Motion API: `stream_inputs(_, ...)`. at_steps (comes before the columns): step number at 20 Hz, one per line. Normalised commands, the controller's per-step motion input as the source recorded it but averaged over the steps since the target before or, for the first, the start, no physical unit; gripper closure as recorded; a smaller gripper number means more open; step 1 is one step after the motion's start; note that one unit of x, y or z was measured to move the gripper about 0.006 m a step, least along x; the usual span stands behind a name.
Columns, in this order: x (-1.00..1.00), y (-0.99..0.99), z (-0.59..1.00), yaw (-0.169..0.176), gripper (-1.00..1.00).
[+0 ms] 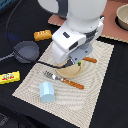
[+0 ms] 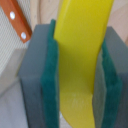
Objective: Interact with the objects in diverse but meaningful ways.
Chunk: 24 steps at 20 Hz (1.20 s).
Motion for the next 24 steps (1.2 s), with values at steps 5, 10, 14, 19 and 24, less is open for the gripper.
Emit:
stream_inputs(5, -0.71, 0.78, 0.12, 0.025, 1.0)
stream_inputs(10, -0.71, 0.76, 0.04, 0.031, 1.0)
stream_inputs(14, -0.73, 0.63, -0.04, 0.039, 1.0)
stream_inputs(19, -0.73, 0.46, -0.27, 0.053, 1.0)
stream_inputs(24, -0.75, 0.36, -0.52, 0.054, 1.0)
